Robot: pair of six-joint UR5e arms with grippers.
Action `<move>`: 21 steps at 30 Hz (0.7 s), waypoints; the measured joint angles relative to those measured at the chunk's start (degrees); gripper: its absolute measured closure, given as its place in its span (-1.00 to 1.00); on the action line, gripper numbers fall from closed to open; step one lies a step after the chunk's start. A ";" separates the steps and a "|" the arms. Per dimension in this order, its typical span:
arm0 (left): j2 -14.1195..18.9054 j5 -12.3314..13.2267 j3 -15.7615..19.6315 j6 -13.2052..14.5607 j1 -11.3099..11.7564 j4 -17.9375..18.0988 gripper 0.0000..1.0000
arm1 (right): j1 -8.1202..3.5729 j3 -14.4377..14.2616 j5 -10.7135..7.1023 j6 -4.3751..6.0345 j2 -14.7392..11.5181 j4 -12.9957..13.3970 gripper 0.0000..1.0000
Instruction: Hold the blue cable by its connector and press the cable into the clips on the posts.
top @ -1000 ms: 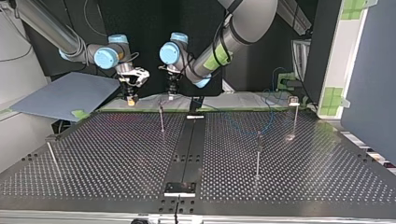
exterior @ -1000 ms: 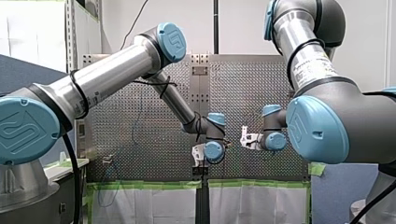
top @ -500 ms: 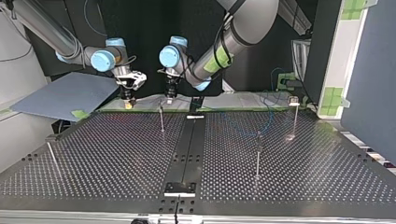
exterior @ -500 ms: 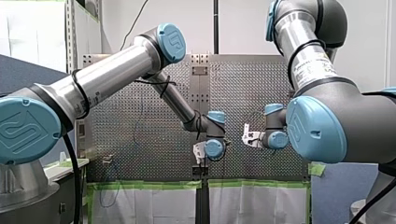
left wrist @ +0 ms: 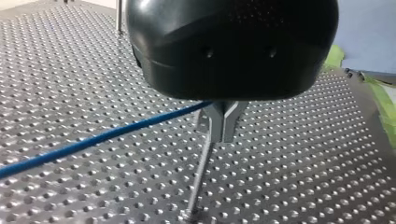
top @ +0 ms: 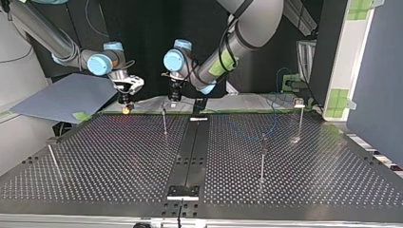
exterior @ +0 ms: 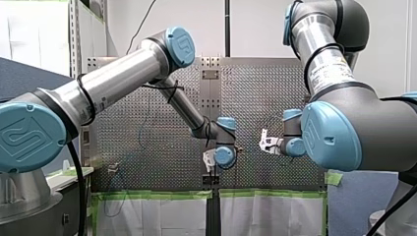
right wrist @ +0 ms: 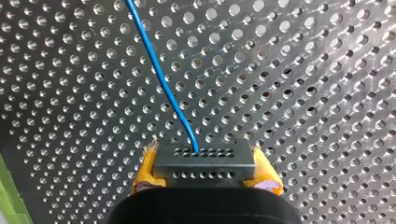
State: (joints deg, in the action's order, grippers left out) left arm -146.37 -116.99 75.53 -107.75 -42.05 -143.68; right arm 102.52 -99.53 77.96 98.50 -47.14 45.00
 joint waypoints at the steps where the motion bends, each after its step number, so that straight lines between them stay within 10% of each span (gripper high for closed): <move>1: -0.47 0.04 -0.43 0.00 -0.03 -0.17 1.00 | -0.06 0.13 -0.15 0.02 0.02 -0.06 1.00; 21: -1.49 0.83 -2.84 0.00 0.76 -0.20 1.00 | 0.03 1.23 -1.56 -0.50 0.15 0.08 1.00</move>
State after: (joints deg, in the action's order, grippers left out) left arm -147.86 -116.16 72.69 -107.75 -41.29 -143.88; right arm 102.54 -98.30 76.39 98.00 -46.99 45.08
